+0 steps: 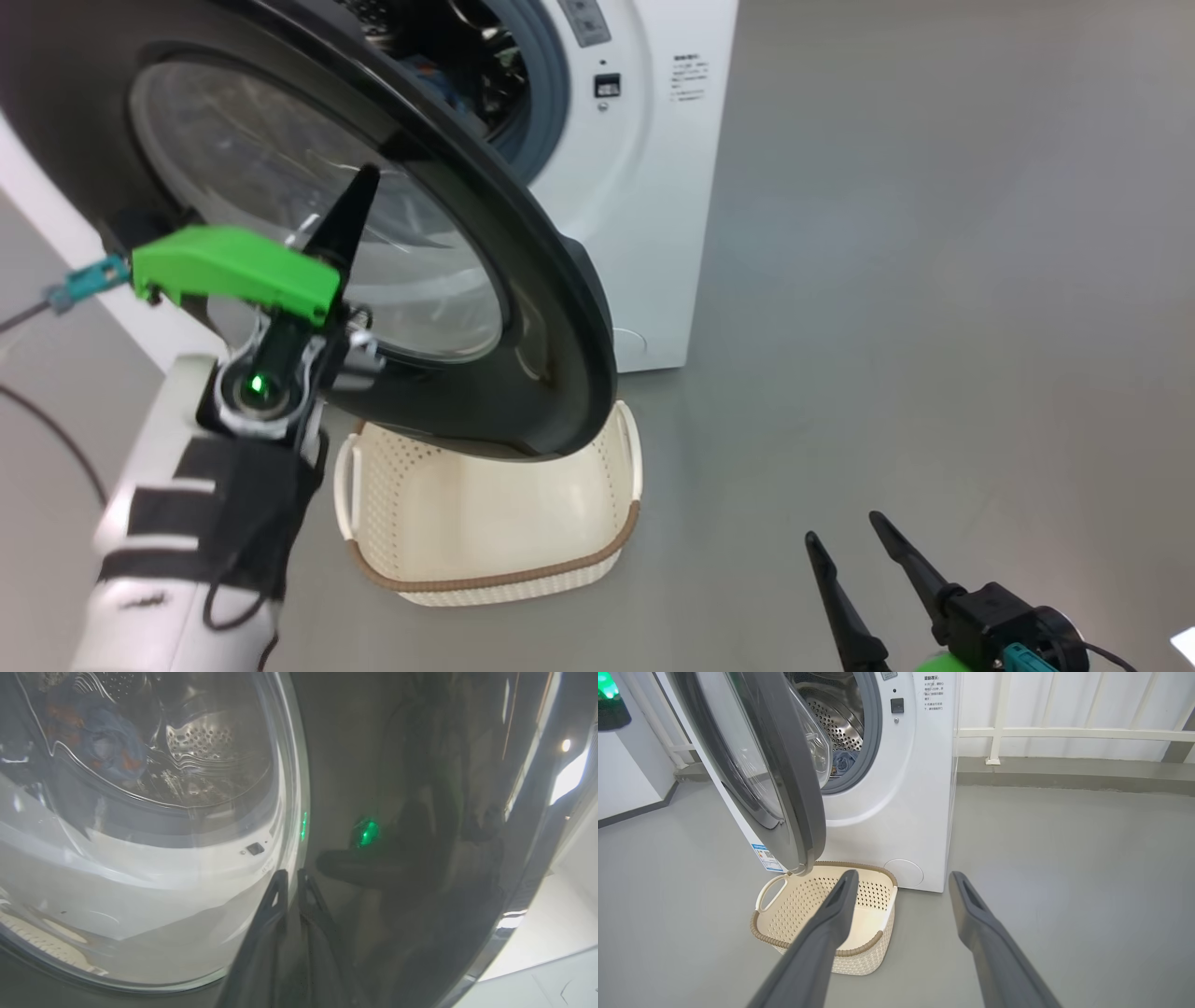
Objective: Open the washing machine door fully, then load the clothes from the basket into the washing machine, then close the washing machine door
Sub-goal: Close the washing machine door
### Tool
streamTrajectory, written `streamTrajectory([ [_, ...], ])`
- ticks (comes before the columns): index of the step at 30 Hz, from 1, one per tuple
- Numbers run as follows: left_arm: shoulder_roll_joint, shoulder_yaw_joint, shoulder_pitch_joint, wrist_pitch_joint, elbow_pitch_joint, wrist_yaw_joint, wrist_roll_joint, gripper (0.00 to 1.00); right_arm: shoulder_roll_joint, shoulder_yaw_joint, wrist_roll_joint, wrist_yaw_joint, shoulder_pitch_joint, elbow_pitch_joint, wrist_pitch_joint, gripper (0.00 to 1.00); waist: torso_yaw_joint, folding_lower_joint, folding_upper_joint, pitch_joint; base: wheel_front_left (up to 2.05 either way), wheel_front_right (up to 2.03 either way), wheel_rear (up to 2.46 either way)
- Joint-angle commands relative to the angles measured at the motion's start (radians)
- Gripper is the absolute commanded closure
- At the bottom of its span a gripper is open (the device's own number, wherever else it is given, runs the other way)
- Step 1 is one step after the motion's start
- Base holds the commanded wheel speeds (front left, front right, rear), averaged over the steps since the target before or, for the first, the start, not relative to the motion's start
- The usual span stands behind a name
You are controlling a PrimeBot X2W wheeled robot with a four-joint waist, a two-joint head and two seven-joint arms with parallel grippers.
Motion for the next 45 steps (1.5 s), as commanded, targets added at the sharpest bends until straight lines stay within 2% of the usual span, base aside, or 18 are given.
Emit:
streamTrajectory([
  [1,0.058,0.004,0.017,-0.018,-0.034,-0.007,0.031,0.74,-0.001,0.015,-0.001,0.006,-0.024,-0.025,-0.005,0.00,0.020,0.0000,-0.0001,-0.016,0.00,0.00,0.00],
  [2,0.072,-0.010,0.028,-0.034,-0.040,-0.007,0.057,0.65,-0.001,0.011,0.000,0.006,-0.022,-0.026,-0.005,0.00,0.026,0.0000,-0.0001,-0.020,0.00,0.00,0.00],
  [3,0.085,-0.025,0.039,-0.054,-0.045,-0.007,0.085,0.50,-0.001,0.007,0.001,0.006,-0.018,-0.028,-0.005,0.00,0.033,0.0000,-0.0001,-0.025,0.00,0.00,0.00],
  [4,0.093,-0.037,0.051,-0.070,-0.051,-0.007,0.106,0.25,-0.001,0.003,0.001,0.006,-0.015,-0.029,-0.005,0.00,0.040,0.0000,-0.0001,-0.028,0.00,0.00,0.00],
  [5,0.100,-0.044,0.066,-0.085,-0.058,-0.007,0.120,0.10,-0.001,-0.001,0.002,0.006,-0.011,-0.031,-0.005,0.00,0.045,0.0000,-0.0001,-0.034,0.00,0.00,0.00],
  [6,0.109,-0.051,0.082,-0.102,-0.065,-0.007,0.138,0.00,-0.001,-0.004,0.002,0.006,-0.007,-0.031,-0.005,0.00,0.051,0.0000,-0.0001,-0.040,0.00,0.00,0.00],
  [14,0.187,-0.102,0.215,-0.252,-0.130,0.010,0.297,0.00,-0.001,-0.030,-0.001,0.006,0.008,-0.041,-0.005,0.00,0.077,0.0000,-0.0001,-0.060,0.00,0.00,0.00],
  [18,0.225,-0.118,0.308,-0.342,-0.165,0.063,0.390,0.00,-0.001,-0.048,-0.005,0.006,0.015,-0.049,-0.005,0.00,0.086,0.0000,-0.0001,-0.068,0.00,0.00,0.00],
  [23,0.249,-0.111,0.428,-0.387,-0.223,0.140,0.507,0.00,-0.001,-0.070,-0.018,0.006,0.025,-0.062,-0.005,0.00,0.099,0.0000,-0.0001,-0.077,0.00,0.00,0.00],
  [29,0.217,-0.002,0.588,-0.392,-0.350,0.215,0.650,0.00,-0.001,-0.094,-0.024,0.006,0.033,-0.072,-0.005,0.00,0.110,0.0000,-0.0001,-0.083,0.00,0.00,0.00],
  [33,0.171,0.080,0.700,-0.392,-0.431,0.235,0.763,0.00,-0.001,-0.100,-0.024,0.006,0.035,-0.074,-0.005,0.00,0.110,0.0000,-0.0001,-0.089,0.00,0.00,0.00],
  [40,0.070,0.186,0.859,-0.392,-0.485,0.216,0.902,0.00,-0.001,-0.111,-0.027,0.006,0.048,-0.077,-0.005,0.00,0.108,0.0000,-0.0001,-0.108,0.00,0.00,0.00],
  [45,0.036,0.231,0.921,-0.393,-0.489,0.194,0.977,0.00,-0.001,-0.131,-0.036,0.006,0.058,-0.071,-0.005,0.00,0.110,0.0000,-0.0001,-0.128,0.00,0.00,0.00],
])
